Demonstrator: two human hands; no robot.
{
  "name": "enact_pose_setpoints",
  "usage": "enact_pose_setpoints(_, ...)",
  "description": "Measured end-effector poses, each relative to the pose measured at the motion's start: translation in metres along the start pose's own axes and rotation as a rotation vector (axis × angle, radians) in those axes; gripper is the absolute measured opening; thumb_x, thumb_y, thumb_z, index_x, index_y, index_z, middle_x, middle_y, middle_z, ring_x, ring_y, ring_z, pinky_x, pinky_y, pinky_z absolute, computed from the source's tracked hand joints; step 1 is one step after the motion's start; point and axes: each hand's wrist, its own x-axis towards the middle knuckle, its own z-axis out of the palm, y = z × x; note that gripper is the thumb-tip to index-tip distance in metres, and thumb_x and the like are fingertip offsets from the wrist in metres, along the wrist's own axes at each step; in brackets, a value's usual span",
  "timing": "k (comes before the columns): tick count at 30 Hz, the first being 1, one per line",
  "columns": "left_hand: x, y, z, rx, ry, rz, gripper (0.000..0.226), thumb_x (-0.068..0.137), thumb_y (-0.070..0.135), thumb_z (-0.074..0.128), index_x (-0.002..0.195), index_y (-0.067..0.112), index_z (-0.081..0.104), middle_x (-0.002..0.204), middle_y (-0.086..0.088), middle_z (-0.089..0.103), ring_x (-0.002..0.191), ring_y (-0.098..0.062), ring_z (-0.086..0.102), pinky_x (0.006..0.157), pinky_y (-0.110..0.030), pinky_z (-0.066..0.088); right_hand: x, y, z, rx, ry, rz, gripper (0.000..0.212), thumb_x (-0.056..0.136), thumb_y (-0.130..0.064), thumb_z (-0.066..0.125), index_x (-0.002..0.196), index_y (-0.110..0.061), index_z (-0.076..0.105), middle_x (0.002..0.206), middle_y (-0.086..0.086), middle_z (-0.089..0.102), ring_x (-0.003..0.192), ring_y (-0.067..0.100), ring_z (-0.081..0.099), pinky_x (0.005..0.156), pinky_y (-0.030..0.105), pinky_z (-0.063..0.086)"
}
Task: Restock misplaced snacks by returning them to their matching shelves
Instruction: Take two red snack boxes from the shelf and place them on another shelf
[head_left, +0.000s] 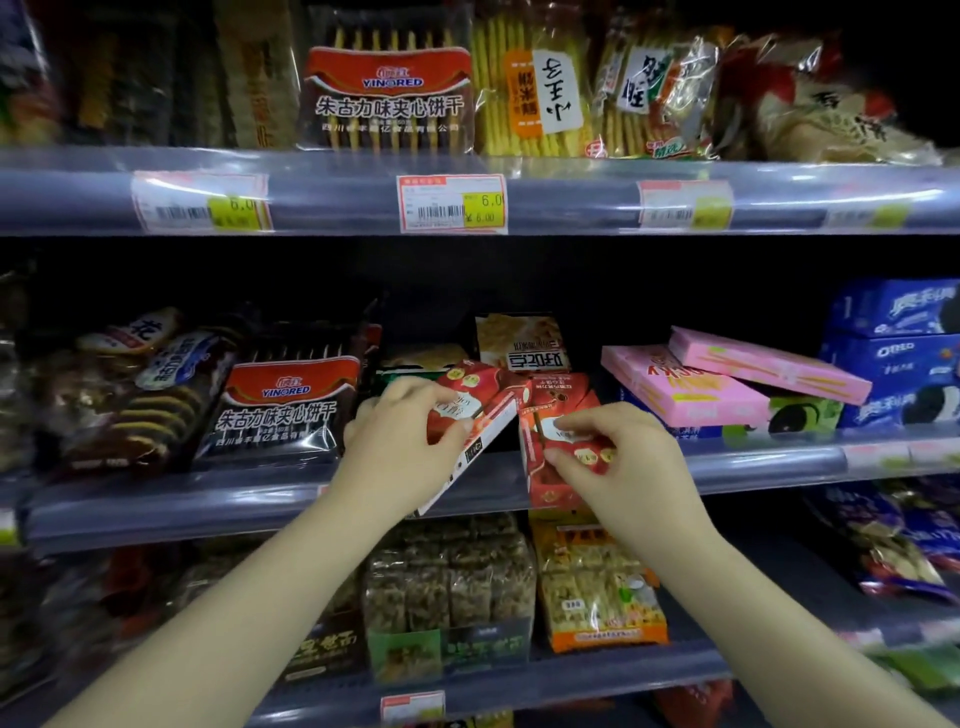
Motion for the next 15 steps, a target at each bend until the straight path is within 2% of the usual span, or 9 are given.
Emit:
enact_pose_setpoints(2,-0.001,0.0,0.001,0.0,-0.012,-0.016,0.045,0.088,0.041,0.062,0.131,0.034,0.05,0.14,0.009,0.039,0.13,-0.027,0.034,0.106,-0.043,0.033,-0.002,0.003,0.003,0.007,-0.011,0.047,0.045,0.08,-0.03,0.075,0.122,-0.024,0.058,0.122,-0.005,0.05,0.119,0.014,0.042,0.093,0.018,0.031)
enact_pose_setpoints(4,-0.004,-0.001,0.002,-0.04,-0.032,-0.052,0.06,0.084,0.038,0.069,0.136,0.041,0.039,0.142,0.003,0.035,0.132,-0.028,0.028,0.103,-0.043,0.033,-0.005,0.005,0.006,0.058,-0.028,0.106,0.064,0.078,-0.03,0.077,0.134,-0.023,0.047,0.133,-0.002,0.039,0.127,0.017,0.038,0.096,0.019,0.03)
enact_pose_setpoints(6,-0.005,-0.005,0.005,-0.075,-0.023,-0.078,0.066,0.082,0.039,0.07,0.139,0.041,0.036,0.142,-0.001,0.041,0.133,-0.029,0.031,0.101,-0.043,0.036,-0.009,0.006,0.009,0.081,-0.029,0.125,0.084,0.074,-0.028,0.081,0.143,-0.02,0.035,0.141,0.002,0.029,0.131,0.019,0.036,0.099,0.019,0.032)
enact_pose_setpoints(9,-0.003,-0.012,0.008,-0.192,0.042,-0.095,0.071,0.077,0.042,0.076,0.137,0.034,0.038,0.135,-0.001,0.051,0.12,-0.02,0.048,0.095,-0.039,0.045,-0.013,0.007,0.014,0.147,0.001,0.171,0.106,0.067,-0.025,0.086,0.149,-0.026,0.019,0.145,0.004,0.025,0.136,0.022,0.03,0.107,0.034,0.036)
enact_pose_setpoints(11,-0.004,-0.014,0.011,-0.227,0.067,-0.07,0.077,0.075,0.039,0.079,0.138,0.032,0.036,0.134,0.0,0.051,0.109,-0.009,0.048,0.087,-0.029,0.042,-0.015,0.007,0.017,0.23,0.015,0.219,0.117,0.064,-0.025,0.088,0.151,-0.03,0.01,0.146,0.001,0.031,0.137,0.02,0.032,0.11,0.041,0.037)
enact_pose_setpoints(13,-0.007,-0.016,0.015,-0.246,0.14,-0.033,0.077,0.075,0.036,0.08,0.139,0.032,0.036,0.136,0.003,0.049,0.11,-0.004,0.043,0.087,-0.026,0.039,-0.018,0.01,0.019,0.344,0.02,0.249,0.117,0.065,-0.025,0.088,0.151,-0.03,0.01,0.136,-0.008,0.044,0.125,0.007,0.046,0.103,0.037,0.045)
enact_pose_setpoints(15,-0.011,-0.019,0.018,-0.314,0.235,-0.005,0.074,0.078,0.034,0.077,0.139,0.037,0.036,0.136,0.009,0.049,0.113,-0.002,0.044,0.09,-0.028,0.042,-0.021,0.011,0.018,0.422,0.034,0.259,0.096,0.069,-0.024,0.085,0.145,-0.031,0.027,0.113,-0.022,0.05,0.101,-0.007,0.053,0.084,0.018,0.05)
